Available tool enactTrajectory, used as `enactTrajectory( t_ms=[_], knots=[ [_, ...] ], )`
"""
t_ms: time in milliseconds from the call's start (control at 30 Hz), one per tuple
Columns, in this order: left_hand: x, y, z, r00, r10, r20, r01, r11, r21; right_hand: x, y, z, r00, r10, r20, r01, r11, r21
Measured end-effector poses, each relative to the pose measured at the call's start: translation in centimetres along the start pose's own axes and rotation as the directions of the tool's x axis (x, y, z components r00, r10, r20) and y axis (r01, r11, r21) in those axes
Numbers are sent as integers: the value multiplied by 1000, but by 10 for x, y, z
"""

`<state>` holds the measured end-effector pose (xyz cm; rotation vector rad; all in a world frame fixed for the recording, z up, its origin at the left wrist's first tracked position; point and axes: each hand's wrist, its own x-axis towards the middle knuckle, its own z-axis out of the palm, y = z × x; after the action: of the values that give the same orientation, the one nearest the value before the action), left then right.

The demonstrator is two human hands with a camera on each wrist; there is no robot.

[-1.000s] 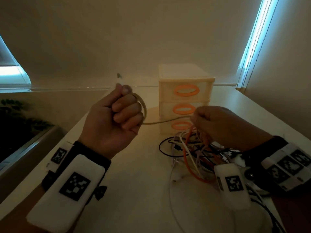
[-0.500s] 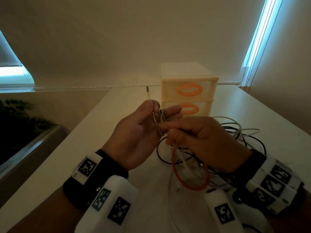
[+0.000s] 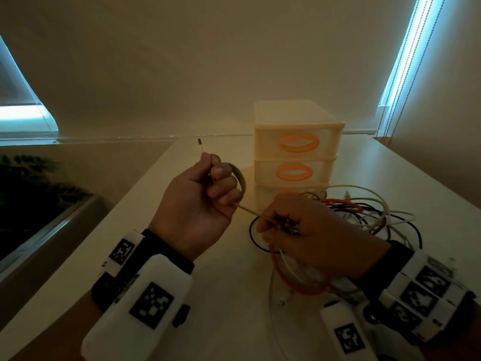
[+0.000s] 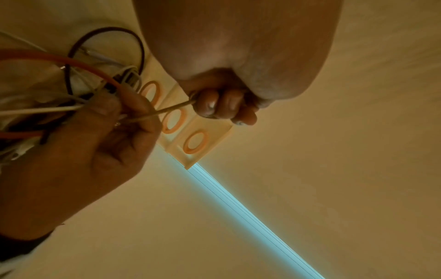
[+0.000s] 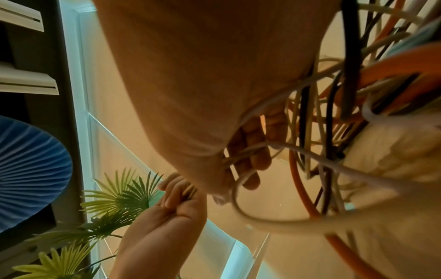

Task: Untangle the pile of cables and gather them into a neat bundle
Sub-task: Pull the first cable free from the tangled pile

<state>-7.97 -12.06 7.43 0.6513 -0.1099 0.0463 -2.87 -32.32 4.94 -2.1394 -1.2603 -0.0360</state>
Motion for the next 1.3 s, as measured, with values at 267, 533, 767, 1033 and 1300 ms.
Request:
enactTrajectory(
  t_ms=[267, 533, 767, 1033, 1300],
  knots=[
    [-2, 15, -2, 998, 31, 62, -29, 999, -25, 3, 18, -16, 708, 11, -707, -53, 998, -36],
    [-1, 17, -5, 999, 48, 15, -48, 999, -12, -12, 13, -30, 992, 116, -47, -102, 966, 239],
    [9, 32, 10, 991, 129, 20, -130, 991, 14, 3, 17, -31, 927, 32, -373, 10, 994, 111],
    [35, 43, 82, 981, 176, 86, -179, 984, 26, 23, -16, -73, 972, 226, 61, -216, 966, -138],
    [33, 53, 96, 967, 236, 96, -233, 971, -49, 33, -57, -140, 970, 201, -137, -235, 919, -318]
  ],
)
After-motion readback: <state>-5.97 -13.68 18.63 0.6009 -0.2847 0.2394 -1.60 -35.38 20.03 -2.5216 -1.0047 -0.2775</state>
